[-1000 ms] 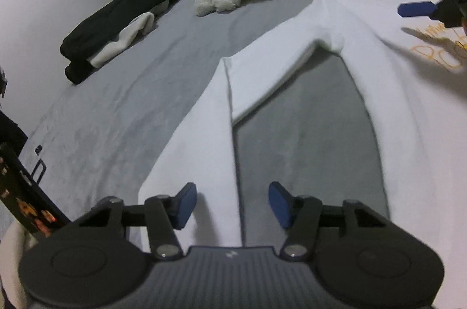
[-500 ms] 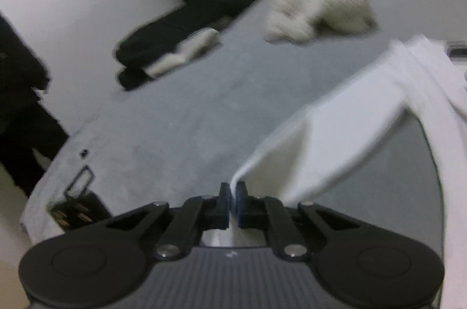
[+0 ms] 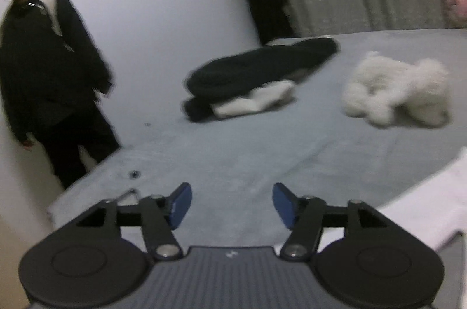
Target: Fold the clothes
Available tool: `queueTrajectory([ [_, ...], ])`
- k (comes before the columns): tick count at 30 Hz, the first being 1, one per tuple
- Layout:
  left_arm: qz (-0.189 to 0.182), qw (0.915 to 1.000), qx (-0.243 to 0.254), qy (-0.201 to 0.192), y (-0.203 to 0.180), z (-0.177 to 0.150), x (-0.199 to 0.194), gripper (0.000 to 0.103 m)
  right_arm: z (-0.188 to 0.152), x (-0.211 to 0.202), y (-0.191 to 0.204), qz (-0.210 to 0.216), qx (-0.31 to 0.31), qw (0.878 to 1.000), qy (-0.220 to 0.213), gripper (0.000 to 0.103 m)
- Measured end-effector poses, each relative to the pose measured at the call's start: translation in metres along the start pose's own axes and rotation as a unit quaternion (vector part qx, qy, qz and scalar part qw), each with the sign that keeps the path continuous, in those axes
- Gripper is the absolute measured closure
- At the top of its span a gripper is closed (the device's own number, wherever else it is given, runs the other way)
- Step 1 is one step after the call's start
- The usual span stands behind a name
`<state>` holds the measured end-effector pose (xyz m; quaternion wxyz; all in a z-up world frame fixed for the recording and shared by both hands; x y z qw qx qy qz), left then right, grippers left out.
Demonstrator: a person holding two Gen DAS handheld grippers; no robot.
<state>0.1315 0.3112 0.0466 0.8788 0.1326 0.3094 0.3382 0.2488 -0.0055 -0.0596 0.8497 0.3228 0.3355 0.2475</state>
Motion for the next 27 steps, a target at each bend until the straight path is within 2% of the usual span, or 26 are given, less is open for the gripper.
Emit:
queueTrajectory([
  [7, -0.093, 0.9953, 0.026, 0.008, -0.062, -0.041, -0.012, 0.035, -0.002, 0.002, -0.001, -0.004, -0.004, 1.0, 0.003, 0.028],
  [13, -0.148, 0.9885, 0.026, 0.013, -0.103, -0.067, -0.022, 0.031, -0.004, 0.005, -0.003, -0.019, -0.012, 1.0, 0.004, 0.028],
  [17, -0.199, 0.9785, -0.015, 0.052, -0.121, -0.078, -0.027, 0.027, -0.008, 0.011, -0.003, -0.037, -0.027, 0.999, 0.008, 0.028],
  [20, -0.235, 0.9697, -0.015, 0.063, -0.136, -0.084, -0.038, 0.027, -0.011, 0.013, 0.0, -0.052, -0.05, 0.997, 0.008, 0.028],
  [27, -0.249, 0.9679, 0.03, 0.021, -0.139, -0.088, -0.071, 0.019, -0.01, 0.01, 0.003, -0.085, -0.079, 0.993, -0.007, 0.026],
])
Point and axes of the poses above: each gripper's, at about its wrist camera, not at the fingertips, and x roughly the way its jaws point, y to its left, z to its top, the point moved 7 cm from there along x, roughly the way its jaws point, and after that the axes turned 5 degrees about x, right-handed, at the moved point
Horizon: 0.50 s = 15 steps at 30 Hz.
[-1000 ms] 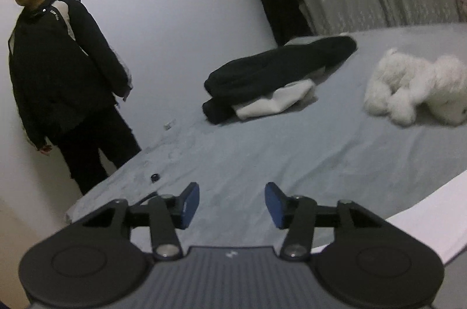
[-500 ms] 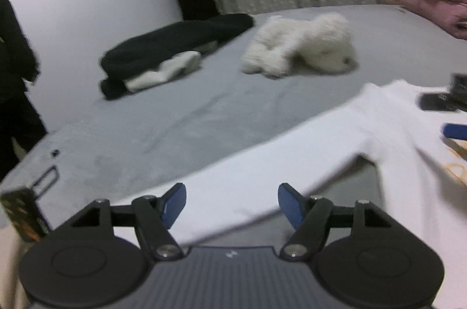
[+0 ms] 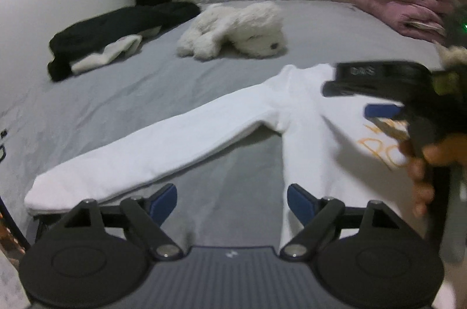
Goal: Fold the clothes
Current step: 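Withdraw both open grippers above the flat sweatshirt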
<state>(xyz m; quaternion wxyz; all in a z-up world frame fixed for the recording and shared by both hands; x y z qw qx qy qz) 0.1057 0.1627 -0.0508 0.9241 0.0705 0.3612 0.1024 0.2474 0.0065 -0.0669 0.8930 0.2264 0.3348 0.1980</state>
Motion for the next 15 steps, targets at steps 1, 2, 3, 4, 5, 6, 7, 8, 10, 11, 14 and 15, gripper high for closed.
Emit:
queueTrajectory([
  [1, 0.006, 1.0, 0.002, -0.002, 0.001, 0.0, -0.002, 0.019, 0.001, -0.003, -0.002, -0.001, 0.006, 1.0, -0.003, 0.025],
  [2, 0.012, 0.9999, 0.002, -0.004, 0.003, 0.001, -0.003, 0.019, 0.002, -0.007, -0.003, -0.003, 0.012, 1.0, -0.005, 0.024],
  [3, 0.018, 0.9998, -0.004, -0.008, 0.007, 0.003, -0.003, 0.019, 0.003, -0.01, -0.005, -0.004, 0.017, 1.0, -0.008, 0.023],
  [4, 0.02, 0.9997, -0.012, -0.009, 0.009, 0.004, -0.004, 0.019, 0.004, -0.015, -0.008, -0.007, 0.025, 1.0, -0.008, 0.021],
  [5, 0.019, 0.9996, -0.021, -0.01, 0.01, 0.006, -0.005, 0.019, 0.004, -0.021, -0.012, -0.011, 0.034, 0.999, -0.007, 0.021],
  [6, 0.009, 0.9995, -0.029, -0.01, 0.01, 0.007, -0.006, 0.019, 0.004, -0.027, -0.016, -0.015, 0.043, 0.999, -0.006, 0.021],
  [7, -0.003, 0.9993, -0.036, -0.01, 0.009, 0.008, -0.007, 0.019, 0.003, -0.033, -0.02, -0.018, 0.052, 0.998, -0.005, 0.021],
  [8, -0.017, 0.9989, -0.041, -0.012, 0.006, 0.009, -0.008, 0.019, 0.002, -0.041, -0.024, -0.021, 0.057, 0.998, -0.003, 0.021],
  [10, -0.036, 0.998, -0.049, -0.014, -0.001, 0.011, -0.008, 0.019, -0.002, -0.061, -0.035, -0.03, 0.061, 0.998, 0.003, 0.021],
  [11, -0.043, 0.9976, -0.053, -0.015, -0.004, 0.012, -0.008, 0.019, -0.004, -0.072, -0.041, -0.037, 0.061, 0.997, 0.006, 0.021],
  [14, -0.063, 0.9965, -0.05, -0.022, -0.021, 0.013, -0.009, 0.019, -0.017, -0.106, -0.063, -0.079, 0.05, 0.996, 0.005, 0.021],
  [15, -0.07, 0.9961, -0.048, -0.025, -0.027, 0.014, -0.009, 0.019, -0.022, -0.118, -0.07, -0.095, 0.046, 0.994, 0.004, 0.021],
])
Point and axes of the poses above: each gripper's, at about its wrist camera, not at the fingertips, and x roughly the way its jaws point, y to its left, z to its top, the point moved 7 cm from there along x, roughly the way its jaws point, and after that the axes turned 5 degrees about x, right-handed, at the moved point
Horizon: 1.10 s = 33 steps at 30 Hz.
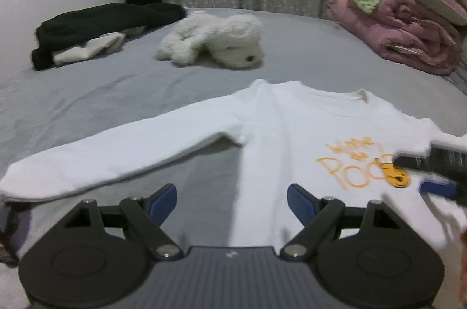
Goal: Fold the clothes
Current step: 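Withdraw both open grippers above the flat sweatshirt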
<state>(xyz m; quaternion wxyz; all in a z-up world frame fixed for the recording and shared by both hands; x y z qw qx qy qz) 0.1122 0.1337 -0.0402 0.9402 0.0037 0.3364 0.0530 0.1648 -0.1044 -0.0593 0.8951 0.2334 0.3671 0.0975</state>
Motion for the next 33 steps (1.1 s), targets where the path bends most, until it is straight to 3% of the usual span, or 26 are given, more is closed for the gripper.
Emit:
queueTrajectory([
  [5, -0.038, 0.999, 0.021, -0.004, -0.03, -0.011, 0.003, 0.019, -0.033, -0.028, -0.019, -0.048, -0.067, 0.997, 0.01, 0.021],
  [9, -0.045, 0.9969, 0.06, 0.023, -0.045, -0.044, 0.016, 0.019, -0.065, -0.047, -0.02, -0.058, -0.147, 0.987, 0.005, 0.021],
  [13, -0.027, 0.9932, 0.113, -0.013, -0.053, -0.062, 0.002, 0.019, -0.091, -0.065, -0.025, -0.069, -0.223, 0.972, 0.001, 0.018],
  [19, -0.031, 0.9955, 0.088, -0.018, -0.047, -0.079, -0.017, 0.019, -0.102, -0.085, -0.035, -0.072, -0.236, 0.969, 0.012, 0.012],
  [26, -0.022, 0.9943, 0.104, 0.007, -0.049, -0.098, -0.051, 0.018, -0.109, -0.104, -0.043, -0.06, -0.266, 0.96, 0.061, 0.006],
  [33, -0.031, 0.9948, 0.078, 0.057, -0.046, -0.109, -0.076, 0.017, -0.094, -0.123, -0.071, -0.028, -0.174, 0.981, 0.077, 0.006],
])
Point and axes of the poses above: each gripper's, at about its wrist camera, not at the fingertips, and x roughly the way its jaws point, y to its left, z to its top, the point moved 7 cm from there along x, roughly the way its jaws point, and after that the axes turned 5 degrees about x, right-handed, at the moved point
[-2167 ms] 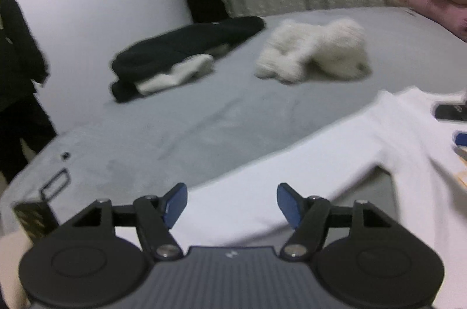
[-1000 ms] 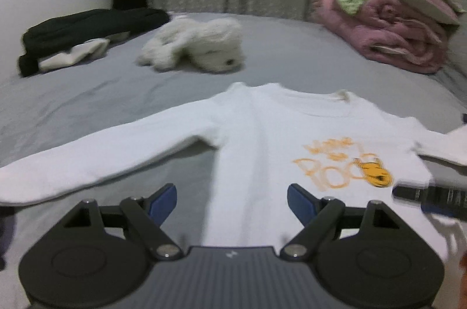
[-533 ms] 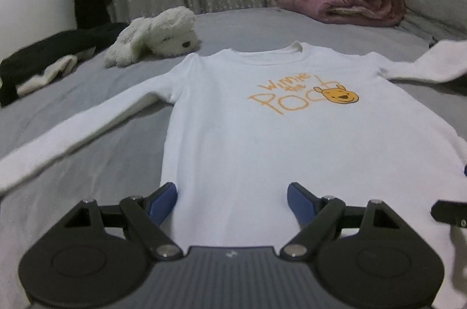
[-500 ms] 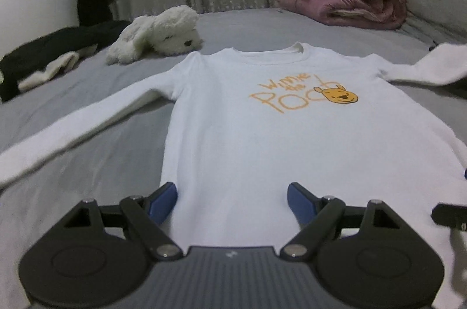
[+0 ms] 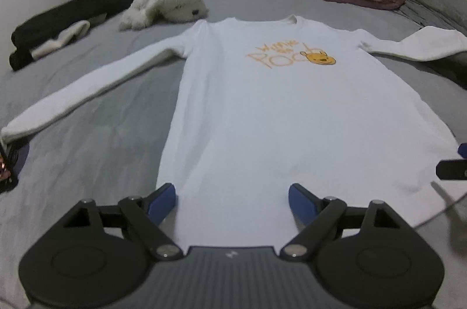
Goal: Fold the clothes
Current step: 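Withdraw both open grippers above the flat sweatshirt, then move the open right gripper along the sleeve to its cuff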
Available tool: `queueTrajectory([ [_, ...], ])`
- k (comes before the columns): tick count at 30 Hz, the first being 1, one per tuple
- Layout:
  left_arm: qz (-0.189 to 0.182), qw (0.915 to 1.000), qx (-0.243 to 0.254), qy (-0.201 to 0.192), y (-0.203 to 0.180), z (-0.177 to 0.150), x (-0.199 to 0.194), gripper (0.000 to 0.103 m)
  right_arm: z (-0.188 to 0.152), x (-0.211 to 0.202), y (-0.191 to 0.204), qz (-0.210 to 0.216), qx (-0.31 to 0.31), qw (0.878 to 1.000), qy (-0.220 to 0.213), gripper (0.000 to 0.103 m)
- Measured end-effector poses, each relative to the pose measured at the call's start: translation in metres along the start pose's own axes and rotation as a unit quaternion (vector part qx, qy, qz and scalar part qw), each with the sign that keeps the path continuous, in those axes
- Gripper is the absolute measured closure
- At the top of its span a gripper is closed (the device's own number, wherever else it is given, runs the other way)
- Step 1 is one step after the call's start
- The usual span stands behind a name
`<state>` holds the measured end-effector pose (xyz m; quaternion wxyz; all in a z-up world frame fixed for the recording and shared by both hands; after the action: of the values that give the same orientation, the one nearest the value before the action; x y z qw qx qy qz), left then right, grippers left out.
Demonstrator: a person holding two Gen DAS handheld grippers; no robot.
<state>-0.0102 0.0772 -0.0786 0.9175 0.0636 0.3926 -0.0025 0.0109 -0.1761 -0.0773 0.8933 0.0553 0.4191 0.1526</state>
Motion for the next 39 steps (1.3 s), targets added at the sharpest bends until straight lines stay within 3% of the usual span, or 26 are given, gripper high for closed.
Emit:
queueTrajectory([
  [9, -0.043, 0.9947, -0.093, 0.008, -0.012, 0.021, -0.017, 0.013, 0.003, -0.023, -0.043, -0.038, 0.049, 0.998, -0.02, 0.005],
  [16, -0.058, 0.9906, -0.124, -0.001, -0.023, 0.038, -0.028, 0.011, 0.024, -0.031, -0.07, 0.004, 0.183, 0.982, -0.035, 0.004],
  [20, -0.073, 0.989, -0.128, -0.01, -0.021, 0.046, -0.029, 0.007, 0.035, -0.029, -0.07, 0.008, 0.221, 0.974, -0.048, 0.003],
  [26, -0.042, 0.9912, -0.121, -0.035, -0.014, 0.057, -0.005, 0.006, 0.045, -0.019, -0.068, 0.018, 0.263, 0.964, -0.047, 0.003],
  [33, 0.002, 0.9911, -0.083, -0.104, -0.007, 0.063, 0.027, 0.005, 0.055, -0.01, -0.075, 0.008, 0.28, 0.958, -0.062, 0.003],
  [36, 0.016, 0.9948, -0.067, -0.076, -0.007, 0.071, 0.047, 0.005, 0.06, -0.008, -0.081, -0.015, 0.271, 0.959, -0.085, 0.003],
  [39, -0.007, 0.9916, -0.103, -0.079, 0.001, 0.08, 0.057, 0.005, 0.064, -0.003, -0.091, -0.03, 0.276, 0.955, -0.104, 0.003],
])
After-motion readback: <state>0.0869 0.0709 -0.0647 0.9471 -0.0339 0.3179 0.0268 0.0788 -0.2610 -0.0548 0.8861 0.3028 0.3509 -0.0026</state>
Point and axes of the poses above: each gripper's, at about its wrist camera, not at the fingertips, and x roughly the way its jaws point, y to its left, z to its top, the point moved 7 cm from there along x, roughly the way its jaws point, and after that the axes turned 5 degrees about x, right-handed, at the moved point
